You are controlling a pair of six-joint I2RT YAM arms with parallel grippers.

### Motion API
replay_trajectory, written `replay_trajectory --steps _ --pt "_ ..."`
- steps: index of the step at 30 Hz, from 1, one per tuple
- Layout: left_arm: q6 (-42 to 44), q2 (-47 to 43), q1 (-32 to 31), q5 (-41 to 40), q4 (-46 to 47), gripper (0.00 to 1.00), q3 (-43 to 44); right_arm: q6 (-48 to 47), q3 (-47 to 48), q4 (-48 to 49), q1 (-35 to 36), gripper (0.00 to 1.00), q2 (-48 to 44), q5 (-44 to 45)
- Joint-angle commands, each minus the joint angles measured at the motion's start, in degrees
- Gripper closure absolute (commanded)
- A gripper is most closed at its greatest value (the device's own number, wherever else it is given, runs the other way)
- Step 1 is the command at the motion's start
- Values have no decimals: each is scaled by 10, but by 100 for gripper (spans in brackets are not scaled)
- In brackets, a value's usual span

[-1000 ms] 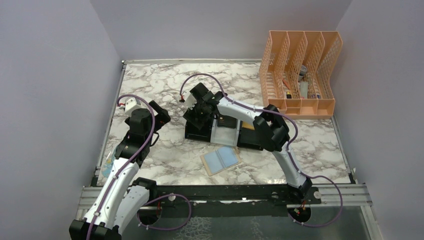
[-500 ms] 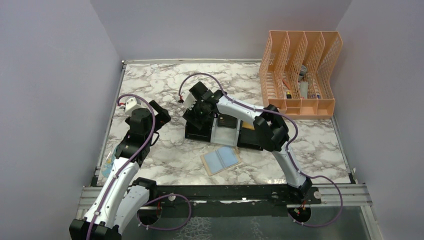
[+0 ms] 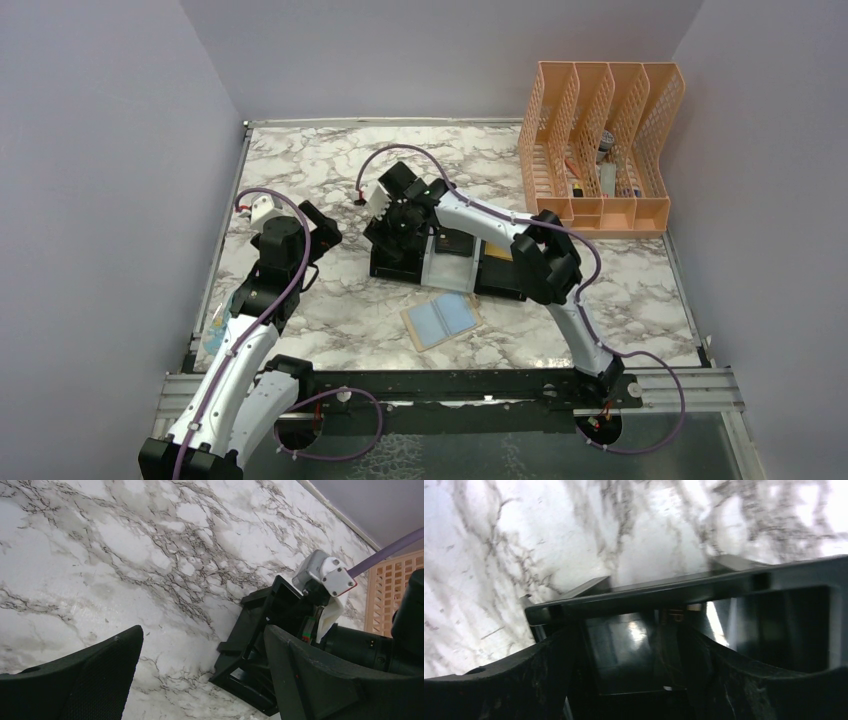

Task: Take the credit cards out of the card holder

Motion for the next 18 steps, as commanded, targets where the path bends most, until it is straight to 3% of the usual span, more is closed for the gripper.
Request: replay_trajectory --steps 1,11,18 --pt "2 -5 3 11 12 6 14 -1 16 30 2 24 -30 114" --pt "9 -5 3 8 9 6 17 -5 26 -18 -4 17 38 149" --pt "12 0 3 11 11 6 16 -2 -3 -35 -10 18 51 59"
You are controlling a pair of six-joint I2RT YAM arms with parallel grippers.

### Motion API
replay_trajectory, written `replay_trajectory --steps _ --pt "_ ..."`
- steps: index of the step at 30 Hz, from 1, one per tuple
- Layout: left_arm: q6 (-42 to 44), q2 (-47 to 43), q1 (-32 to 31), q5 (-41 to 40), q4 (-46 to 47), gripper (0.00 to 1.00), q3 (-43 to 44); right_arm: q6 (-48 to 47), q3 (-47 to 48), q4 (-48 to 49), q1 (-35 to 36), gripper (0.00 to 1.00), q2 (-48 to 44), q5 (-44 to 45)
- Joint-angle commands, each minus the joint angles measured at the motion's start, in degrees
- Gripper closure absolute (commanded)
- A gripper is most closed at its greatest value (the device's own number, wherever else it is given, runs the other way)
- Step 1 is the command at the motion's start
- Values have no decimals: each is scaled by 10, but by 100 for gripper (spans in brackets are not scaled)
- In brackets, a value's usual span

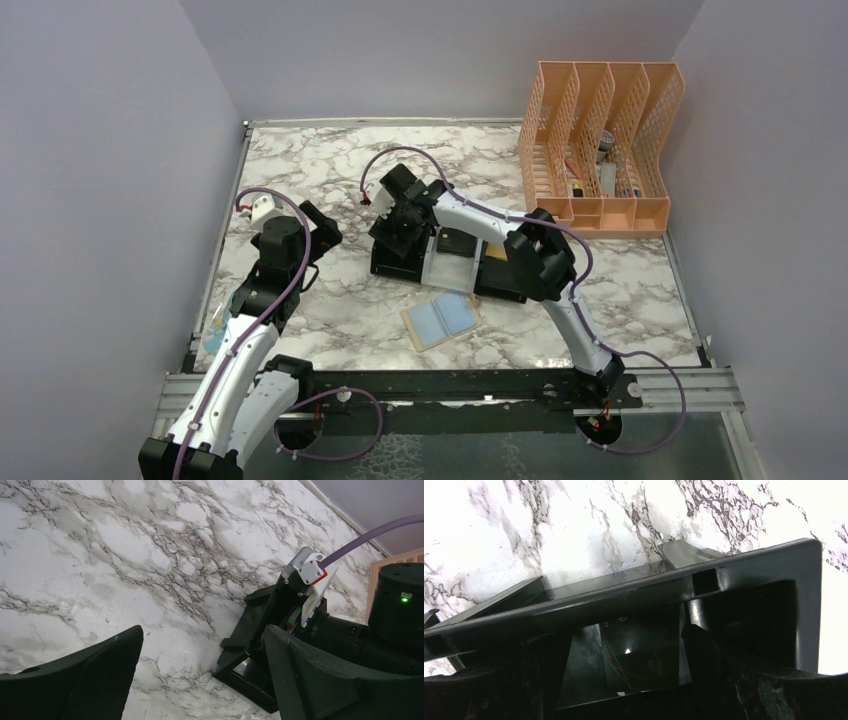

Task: Take the credit cards out of the card holder

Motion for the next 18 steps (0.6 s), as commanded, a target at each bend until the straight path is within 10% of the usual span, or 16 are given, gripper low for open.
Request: replay_trajectory --steps 1,18 --pt "9 -1 3 9 12 6 16 -1 -16 -41 -3 19 20 -78" --pt "4 -4 3 10 12 6 14 6 -4 -27 -3 54 -2 -95"
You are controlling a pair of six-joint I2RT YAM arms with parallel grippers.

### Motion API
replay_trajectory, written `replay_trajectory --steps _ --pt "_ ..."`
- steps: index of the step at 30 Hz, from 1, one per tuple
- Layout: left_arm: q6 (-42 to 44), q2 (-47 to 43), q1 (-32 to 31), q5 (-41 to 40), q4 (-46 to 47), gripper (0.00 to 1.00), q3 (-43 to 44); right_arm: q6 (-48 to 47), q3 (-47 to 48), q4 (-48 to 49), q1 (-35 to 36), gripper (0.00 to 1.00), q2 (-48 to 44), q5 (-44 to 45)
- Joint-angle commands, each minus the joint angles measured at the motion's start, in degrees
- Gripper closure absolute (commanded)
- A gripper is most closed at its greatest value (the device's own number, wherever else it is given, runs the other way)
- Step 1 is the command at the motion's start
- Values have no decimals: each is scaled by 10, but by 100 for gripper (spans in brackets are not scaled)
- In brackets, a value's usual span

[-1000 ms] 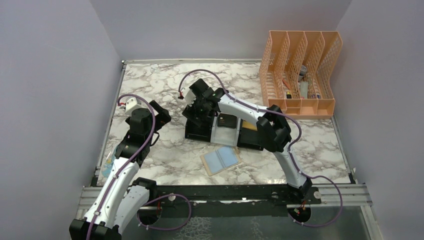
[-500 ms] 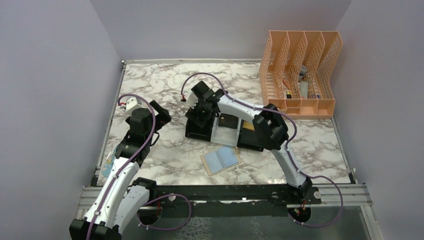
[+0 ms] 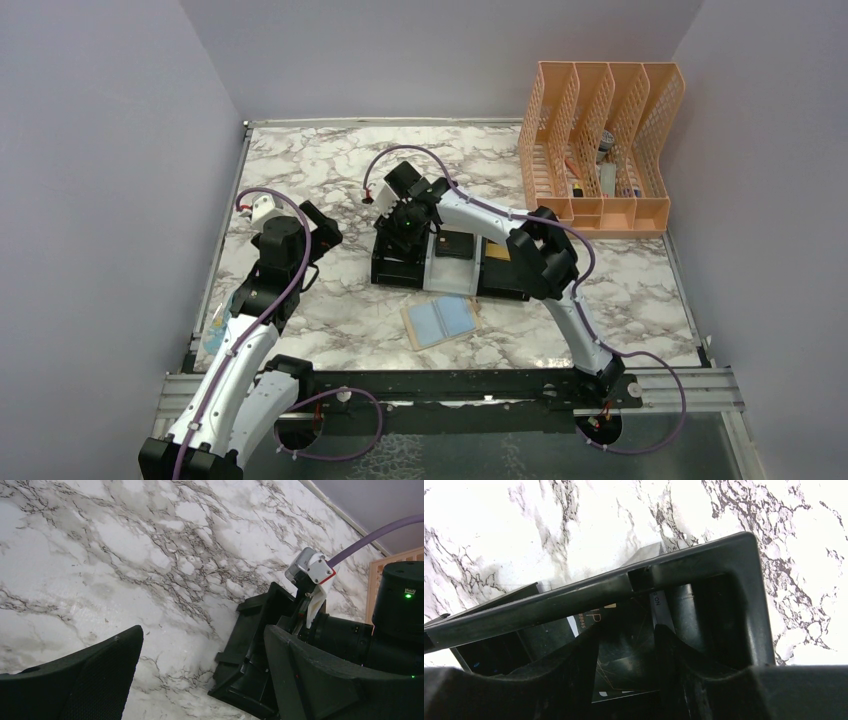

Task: Take the credit cards out of the card holder

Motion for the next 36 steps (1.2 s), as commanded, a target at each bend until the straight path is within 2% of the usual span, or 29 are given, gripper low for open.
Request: replay_trajectory --steps 1,3,4,8,13,22,24,31,36 --pt "3 -5 3 8 11 6 13 -3 3 -28 7 47 3 -29" --pt "3 -6 3 8 11 6 13 -6 -1 -30 7 31 1 -32" --pt "3 -6 3 8 11 6 12 -11 -4 -30 8 27 2 -31" --pt "3 -2 3 9 15 6 12 -19 -18 -31 8 18 4 -31" --pt "3 0 4 8 16 6 12 -28 -45 -21 17 17 17 27" --pt "5 -1 3 6 13 6 13 7 -91 -4 16 48 16 -23" --pt "4 -1 3 6 12 6 13 15 -107 14 17 50 -1 -34" --pt "5 2 3 12 13 6 16 24 -88 39 15 45 -54 -56" --pt "15 16 3 15 15 6 26 15 -38 17 15 31 -62 -36"
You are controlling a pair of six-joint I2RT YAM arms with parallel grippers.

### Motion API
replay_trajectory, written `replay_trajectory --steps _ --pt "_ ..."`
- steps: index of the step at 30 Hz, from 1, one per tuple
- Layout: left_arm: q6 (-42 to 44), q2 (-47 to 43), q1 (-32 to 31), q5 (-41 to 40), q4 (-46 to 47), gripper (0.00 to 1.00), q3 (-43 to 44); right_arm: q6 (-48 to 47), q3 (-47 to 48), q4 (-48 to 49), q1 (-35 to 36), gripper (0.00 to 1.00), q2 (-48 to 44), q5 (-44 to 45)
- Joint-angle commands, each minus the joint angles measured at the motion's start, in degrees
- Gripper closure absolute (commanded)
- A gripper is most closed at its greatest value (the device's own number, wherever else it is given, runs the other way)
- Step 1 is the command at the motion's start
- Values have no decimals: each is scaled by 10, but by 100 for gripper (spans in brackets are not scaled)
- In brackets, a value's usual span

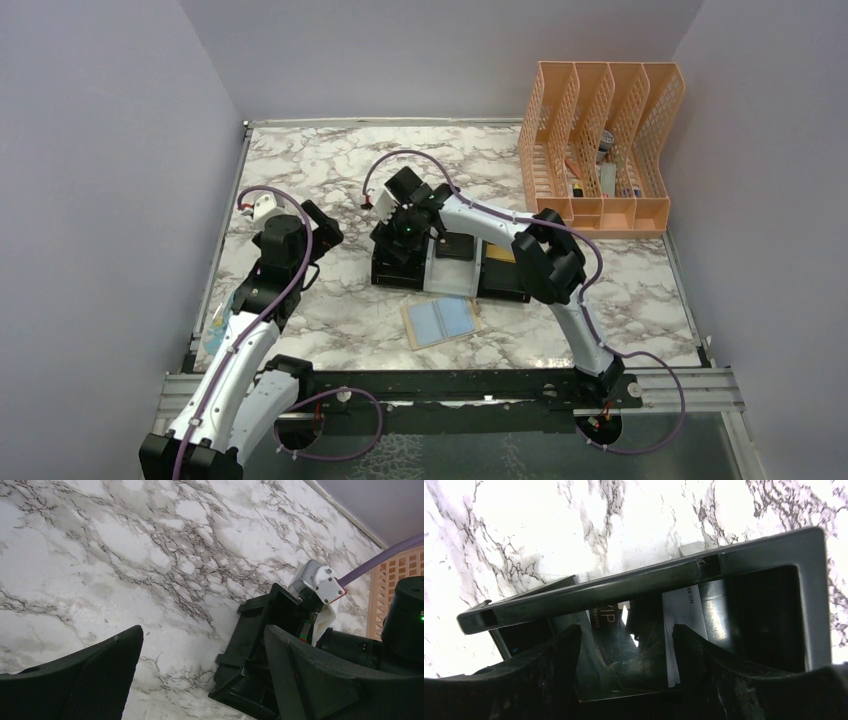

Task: Take the credit cards out of the card holder

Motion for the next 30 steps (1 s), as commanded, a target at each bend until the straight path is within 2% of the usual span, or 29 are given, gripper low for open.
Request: replay_trajectory --steps 1,5,9,13,18,23,26,30 --pt "18 15 3 14 11 6 28 4 35 -33 4 28 -20 -1" --pt "29 30 3 18 11 6 39 -8 40 -42 3 21 -14 27" --pt "39 37 3 12 2 6 45 -25 49 -75 2 20 5 17" --pt "41 25 3 3 -8 5 46 -41 9 -56 3 18 5 12" --pt "44 6 4 -10 -29 5 48 -44 6 -67 4 17 29 -13" --pt "43 -10 3 -18 -46 5 51 -37 -19 -53 8 16 40 49" --pt "42 -18 4 -25 -55 5 54 -28 -45 -35 8 26 43 91" --pt "49 -27 3 -38 -63 5 58 -6 -84 7 9 34 28 103"
